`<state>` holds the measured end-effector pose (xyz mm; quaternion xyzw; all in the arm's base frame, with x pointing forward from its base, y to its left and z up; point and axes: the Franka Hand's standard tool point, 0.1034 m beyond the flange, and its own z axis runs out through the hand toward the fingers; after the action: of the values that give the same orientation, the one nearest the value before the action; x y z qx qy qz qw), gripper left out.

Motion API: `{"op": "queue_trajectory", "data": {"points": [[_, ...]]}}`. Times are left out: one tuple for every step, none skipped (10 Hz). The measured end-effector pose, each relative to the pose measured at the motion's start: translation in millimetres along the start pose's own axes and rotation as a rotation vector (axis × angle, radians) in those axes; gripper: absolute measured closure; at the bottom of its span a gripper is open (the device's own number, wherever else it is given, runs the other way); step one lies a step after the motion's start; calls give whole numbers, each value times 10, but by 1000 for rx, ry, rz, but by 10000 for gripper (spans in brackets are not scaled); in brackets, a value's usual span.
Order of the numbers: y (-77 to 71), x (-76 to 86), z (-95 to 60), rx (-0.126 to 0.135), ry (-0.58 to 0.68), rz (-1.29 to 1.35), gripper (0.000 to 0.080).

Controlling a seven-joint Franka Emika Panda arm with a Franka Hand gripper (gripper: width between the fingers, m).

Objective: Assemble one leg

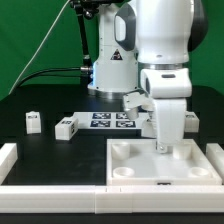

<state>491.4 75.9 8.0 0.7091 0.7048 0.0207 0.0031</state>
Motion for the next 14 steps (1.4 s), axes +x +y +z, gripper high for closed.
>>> {"op": "queue_trajectory", "data": {"points": [[21,91,6,4,-2,-7,740],[25,114,7,20,-9,-12,740],[26,112,7,25,-11,-12,739],[25,110,7,25,-11,-12,739],[23,108,9,26,-11,-12,739],[23,105,10,26,-11,-11,654],[22,103,11,26,-11,-11,451],[22,101,11,26,-11,-11,317],[22,99,12,26,-11,-10,317],[22,99,12,26,-11,-10,184],[22,97,12,27,-12,-10,159],[22,97,12,27,-12,-10,159],[22,96,12,27,-12,-10,151],[22,96,12,27,-12,-10,151]]}}
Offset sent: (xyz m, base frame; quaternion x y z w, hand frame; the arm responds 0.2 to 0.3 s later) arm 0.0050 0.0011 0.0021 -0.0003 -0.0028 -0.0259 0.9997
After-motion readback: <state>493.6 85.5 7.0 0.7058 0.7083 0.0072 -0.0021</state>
